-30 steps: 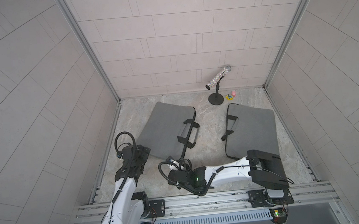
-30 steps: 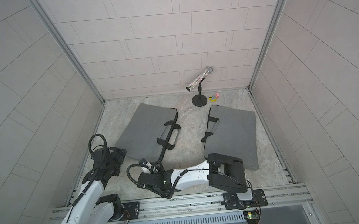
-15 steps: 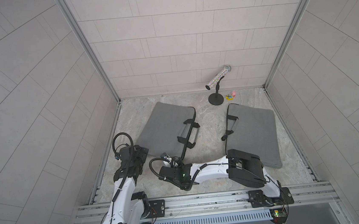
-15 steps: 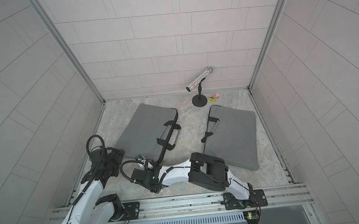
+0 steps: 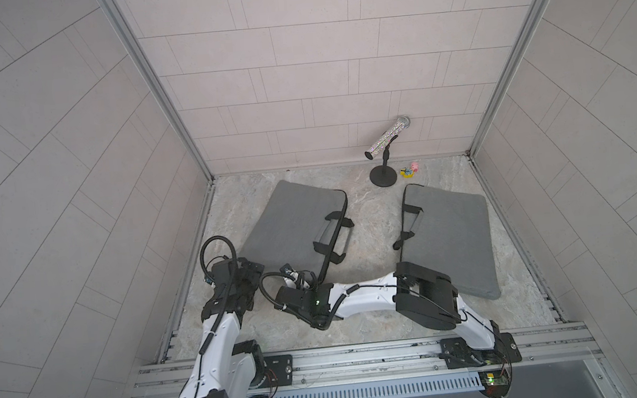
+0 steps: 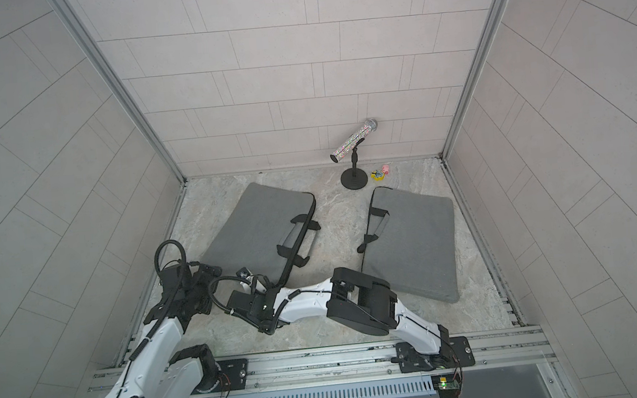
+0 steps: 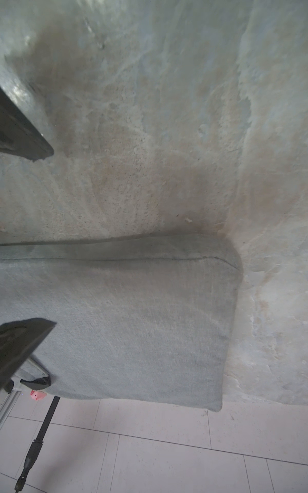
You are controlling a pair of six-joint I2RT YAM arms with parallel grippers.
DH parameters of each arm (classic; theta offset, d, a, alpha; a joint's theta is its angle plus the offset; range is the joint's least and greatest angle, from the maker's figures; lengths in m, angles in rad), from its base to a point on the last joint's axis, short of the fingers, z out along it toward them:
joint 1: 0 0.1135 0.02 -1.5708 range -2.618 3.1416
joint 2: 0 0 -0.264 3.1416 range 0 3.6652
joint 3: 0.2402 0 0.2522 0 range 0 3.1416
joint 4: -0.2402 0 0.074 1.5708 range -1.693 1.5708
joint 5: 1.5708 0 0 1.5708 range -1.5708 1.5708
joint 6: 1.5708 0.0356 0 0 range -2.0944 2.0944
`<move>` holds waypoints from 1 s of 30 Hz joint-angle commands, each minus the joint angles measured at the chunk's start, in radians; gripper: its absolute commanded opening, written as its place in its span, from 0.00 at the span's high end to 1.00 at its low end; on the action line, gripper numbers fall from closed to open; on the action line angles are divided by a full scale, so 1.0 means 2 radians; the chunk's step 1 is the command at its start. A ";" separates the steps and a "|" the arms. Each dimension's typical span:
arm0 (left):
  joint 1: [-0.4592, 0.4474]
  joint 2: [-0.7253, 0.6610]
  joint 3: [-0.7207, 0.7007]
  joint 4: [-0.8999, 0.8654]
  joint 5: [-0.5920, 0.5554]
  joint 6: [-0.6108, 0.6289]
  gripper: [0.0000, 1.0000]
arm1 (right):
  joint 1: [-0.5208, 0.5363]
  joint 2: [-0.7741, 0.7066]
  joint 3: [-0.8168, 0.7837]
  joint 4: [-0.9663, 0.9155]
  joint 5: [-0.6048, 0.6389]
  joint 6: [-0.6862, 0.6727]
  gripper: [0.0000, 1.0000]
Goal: Put the mouse into the laptop bag
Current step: Zip the zipper on the zippered laptop bag.
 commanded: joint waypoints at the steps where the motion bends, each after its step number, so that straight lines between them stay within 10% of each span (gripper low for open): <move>1: 0.004 -0.003 0.004 0.007 0.002 0.003 0.03 | -0.008 0.025 -0.001 -0.047 0.001 0.010 0.81; 10: 0.006 -0.008 0.004 0.010 0.024 0.006 0.05 | -0.009 0.010 0.000 -0.059 -0.023 0.020 1.00; 20: 0.005 -0.017 -0.057 0.096 0.252 -0.038 0.05 | -0.008 -0.117 -0.104 0.062 -0.143 -0.011 1.00; 30: -0.006 -0.077 -0.089 0.116 0.247 -0.063 0.06 | -0.002 -0.132 -0.117 0.097 -0.180 -0.014 1.00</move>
